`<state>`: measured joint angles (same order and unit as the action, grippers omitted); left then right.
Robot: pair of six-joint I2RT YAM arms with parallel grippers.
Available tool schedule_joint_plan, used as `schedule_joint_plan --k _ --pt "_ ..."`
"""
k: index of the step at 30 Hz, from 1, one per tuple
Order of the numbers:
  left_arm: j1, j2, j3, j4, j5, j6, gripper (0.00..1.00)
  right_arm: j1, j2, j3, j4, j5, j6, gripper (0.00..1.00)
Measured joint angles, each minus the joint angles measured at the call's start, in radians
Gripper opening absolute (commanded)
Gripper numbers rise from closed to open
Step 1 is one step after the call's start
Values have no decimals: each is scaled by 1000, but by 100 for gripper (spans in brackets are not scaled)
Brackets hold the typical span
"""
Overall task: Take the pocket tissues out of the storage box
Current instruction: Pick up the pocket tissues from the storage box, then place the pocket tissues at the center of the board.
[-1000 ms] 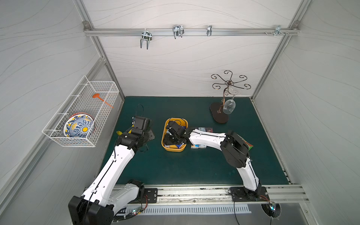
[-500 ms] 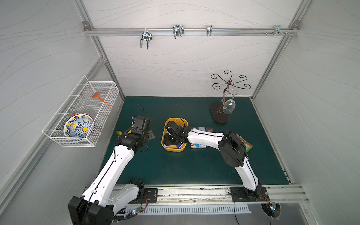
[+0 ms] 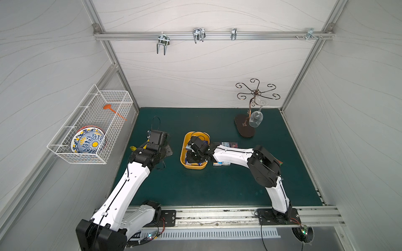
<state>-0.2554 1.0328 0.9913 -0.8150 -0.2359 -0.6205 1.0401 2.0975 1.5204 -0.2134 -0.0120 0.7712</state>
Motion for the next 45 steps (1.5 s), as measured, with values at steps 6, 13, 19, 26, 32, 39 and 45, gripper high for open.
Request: schedule_joint_plan --k 6,13,19,26,32,39,45 --pt "0 0 0 0 0 0 46 -12 -99 -75 45 0 0 22" --pt "0 0 0 0 0 0 46 -54 -291 -199 64 8 -14 22" --pt "0 0 3 1 1 0 46 -160 -556 -389 -17 45 -87 23" --pt "0 1 7 3 8 -2 46 -322 -849 -590 -209 119 -187 24" --pt "0 3 16 12 14 -4 46 -426 -897 -699 -333 151 -250 26" --pt "0 3 26 14 27 -10 46 -430 -801 -728 -360 175 -276 28" --pt "0 3 26 13 27 -11 46 -428 -715 -726 -341 172 -288 35"
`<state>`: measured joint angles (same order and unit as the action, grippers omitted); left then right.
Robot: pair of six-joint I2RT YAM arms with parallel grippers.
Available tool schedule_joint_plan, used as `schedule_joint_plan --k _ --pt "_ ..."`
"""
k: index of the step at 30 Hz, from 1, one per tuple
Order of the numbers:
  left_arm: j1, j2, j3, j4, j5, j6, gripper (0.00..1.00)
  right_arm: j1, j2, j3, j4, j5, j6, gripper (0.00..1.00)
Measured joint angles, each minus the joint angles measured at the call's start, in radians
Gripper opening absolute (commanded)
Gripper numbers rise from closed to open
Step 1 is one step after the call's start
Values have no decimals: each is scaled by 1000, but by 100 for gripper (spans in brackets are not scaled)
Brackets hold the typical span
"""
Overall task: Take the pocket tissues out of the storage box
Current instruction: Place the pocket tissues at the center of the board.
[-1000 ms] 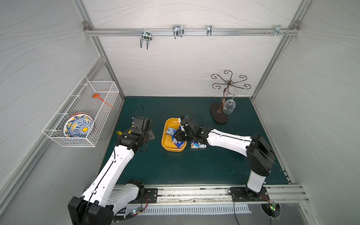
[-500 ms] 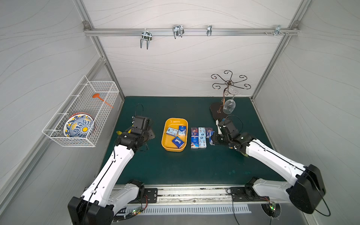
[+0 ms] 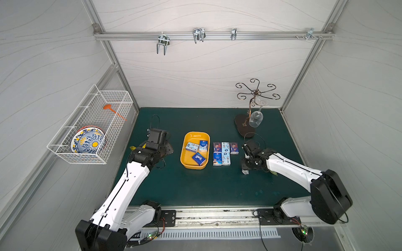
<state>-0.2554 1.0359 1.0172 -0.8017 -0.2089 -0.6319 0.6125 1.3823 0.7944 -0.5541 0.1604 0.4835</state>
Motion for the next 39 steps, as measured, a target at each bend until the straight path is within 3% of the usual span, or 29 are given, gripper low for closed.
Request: schedule_joint_plan --k 7,14,21,33,39 --pt "0 0 0 0 0 0 46 21 66 19 29 -22 -3 47" --pt "0 0 0 0 0 0 46 17 27 24 31 -69 6 52" --pt "0 0 0 6 0 0 46 -51 -80 21 40 -133 10 53" --pt "0 -2 0 6 0 0 46 -103 -39 -92 113 -199 5 55" --pt "0 -2 0 6 0 0 46 -106 -2 -106 157 -217 5 49"
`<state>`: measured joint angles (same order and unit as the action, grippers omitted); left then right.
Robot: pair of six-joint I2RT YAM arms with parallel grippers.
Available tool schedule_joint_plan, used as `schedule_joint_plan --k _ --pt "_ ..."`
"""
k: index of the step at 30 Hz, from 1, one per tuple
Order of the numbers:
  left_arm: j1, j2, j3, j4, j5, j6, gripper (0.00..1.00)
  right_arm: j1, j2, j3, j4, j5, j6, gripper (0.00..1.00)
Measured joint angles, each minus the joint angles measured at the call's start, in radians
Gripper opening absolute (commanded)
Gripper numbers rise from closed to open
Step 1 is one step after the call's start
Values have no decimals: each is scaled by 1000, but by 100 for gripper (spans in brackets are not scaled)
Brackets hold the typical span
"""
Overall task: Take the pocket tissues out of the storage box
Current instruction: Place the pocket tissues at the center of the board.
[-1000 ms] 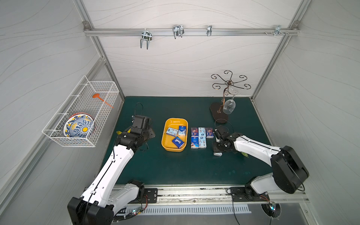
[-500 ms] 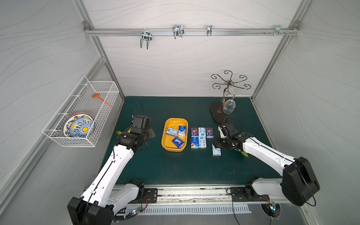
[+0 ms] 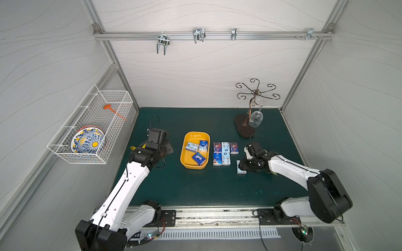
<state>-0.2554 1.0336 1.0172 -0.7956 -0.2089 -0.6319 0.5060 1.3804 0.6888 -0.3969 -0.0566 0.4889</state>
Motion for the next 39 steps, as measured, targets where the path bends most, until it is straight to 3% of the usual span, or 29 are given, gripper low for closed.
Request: schedule_joint_plan --k 17,39 --pt "0 0 0 0 0 0 46 -1 90 14 132 -26 43 45" --pt "0 0 0 0 0 0 46 -1 182 96 153 -31 46 46"
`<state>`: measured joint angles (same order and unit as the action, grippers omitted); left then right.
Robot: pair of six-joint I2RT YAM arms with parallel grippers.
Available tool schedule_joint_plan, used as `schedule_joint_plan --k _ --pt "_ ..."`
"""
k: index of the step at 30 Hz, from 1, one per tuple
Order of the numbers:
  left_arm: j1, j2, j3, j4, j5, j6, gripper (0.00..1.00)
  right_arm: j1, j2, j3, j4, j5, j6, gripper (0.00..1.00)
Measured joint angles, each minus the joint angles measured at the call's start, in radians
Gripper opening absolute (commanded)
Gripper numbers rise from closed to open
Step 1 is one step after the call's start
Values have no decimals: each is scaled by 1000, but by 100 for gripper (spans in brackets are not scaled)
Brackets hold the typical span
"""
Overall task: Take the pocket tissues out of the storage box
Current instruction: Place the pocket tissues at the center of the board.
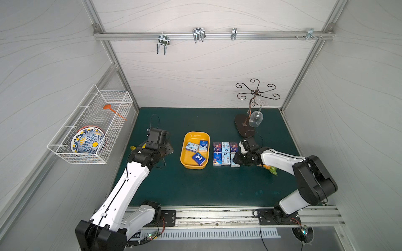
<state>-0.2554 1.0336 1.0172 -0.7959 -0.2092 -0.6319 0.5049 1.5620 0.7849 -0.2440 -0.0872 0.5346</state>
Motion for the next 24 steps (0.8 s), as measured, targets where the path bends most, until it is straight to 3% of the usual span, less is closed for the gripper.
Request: schedule_joint_plan --k 16,24 --pt "0 0 0 0 0 0 46 -1 6 15 -8 0 2 54" --pt "0 0 0 0 0 0 46 0 -95 105 -116 13 -2 55"
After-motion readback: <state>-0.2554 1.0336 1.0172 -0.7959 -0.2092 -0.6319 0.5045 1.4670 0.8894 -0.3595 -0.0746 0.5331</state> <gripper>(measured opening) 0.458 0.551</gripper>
